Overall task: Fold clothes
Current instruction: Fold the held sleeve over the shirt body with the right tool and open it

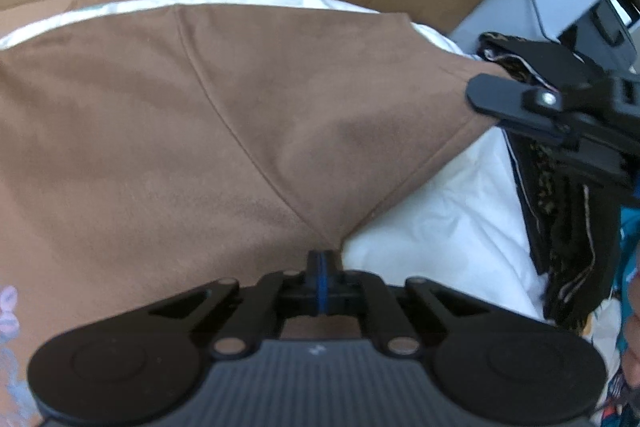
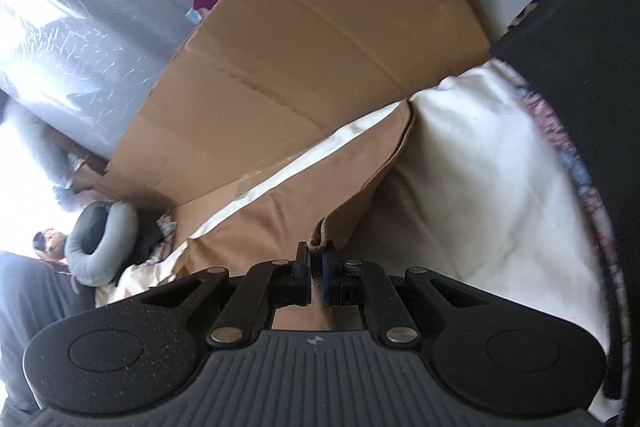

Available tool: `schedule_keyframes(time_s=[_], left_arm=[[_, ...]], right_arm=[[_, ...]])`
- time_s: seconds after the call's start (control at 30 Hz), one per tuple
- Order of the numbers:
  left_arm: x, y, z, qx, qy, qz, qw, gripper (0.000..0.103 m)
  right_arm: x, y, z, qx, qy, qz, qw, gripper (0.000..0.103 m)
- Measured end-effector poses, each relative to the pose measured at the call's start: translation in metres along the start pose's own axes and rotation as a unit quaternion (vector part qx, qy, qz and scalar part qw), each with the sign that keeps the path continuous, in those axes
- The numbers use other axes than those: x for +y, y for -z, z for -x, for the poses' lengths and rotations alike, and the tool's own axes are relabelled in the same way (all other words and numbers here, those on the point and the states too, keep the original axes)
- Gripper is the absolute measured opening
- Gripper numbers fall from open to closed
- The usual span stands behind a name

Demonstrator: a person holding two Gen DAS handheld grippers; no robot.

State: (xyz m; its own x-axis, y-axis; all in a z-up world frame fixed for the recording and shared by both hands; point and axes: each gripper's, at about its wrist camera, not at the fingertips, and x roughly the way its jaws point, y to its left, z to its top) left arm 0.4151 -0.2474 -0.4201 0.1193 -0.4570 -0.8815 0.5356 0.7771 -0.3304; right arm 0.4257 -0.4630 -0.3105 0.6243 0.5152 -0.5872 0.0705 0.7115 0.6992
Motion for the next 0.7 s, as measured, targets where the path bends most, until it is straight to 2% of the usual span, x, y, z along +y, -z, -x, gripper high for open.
schedule_keyframes(time_s=[0.13, 0.37, 0.43, 0.53, 0.7], left_arm=[[0.003, 0.003, -0.003, -0.01, 0.005, 0.017, 0.9998, 0.0], [0.022, 0.012, -0.004, -0.021, 0.039, 0.103, 0.9937, 0.001], [0.029, 0.014, -0.004, -0.023, 0.05, 0.137, 0.989, 0.001], [0.041, 0.019, -0.006, -0.018, 0.074, 0.208, 0.9751, 0.0], [0.054, 0.028, -0.008, -0.021, 0.102, 0.253, 0.9619, 0.001]], right_arm=[[0.005, 0.003, -0.001, 0.012, -0.021, 0.003, 1.0, 0.002], [0.02, 0.016, -0.005, 0.039, -0.06, 0.017, 0.997, 0.002], [0.022, 0.019, -0.006, 0.044, -0.064, 0.019, 0.997, 0.002], [0.024, 0.024, -0.006, 0.05, -0.069, 0.022, 0.996, 0.002], [0.025, 0.035, -0.008, 0.071, -0.083, 0.026, 0.994, 0.002]])
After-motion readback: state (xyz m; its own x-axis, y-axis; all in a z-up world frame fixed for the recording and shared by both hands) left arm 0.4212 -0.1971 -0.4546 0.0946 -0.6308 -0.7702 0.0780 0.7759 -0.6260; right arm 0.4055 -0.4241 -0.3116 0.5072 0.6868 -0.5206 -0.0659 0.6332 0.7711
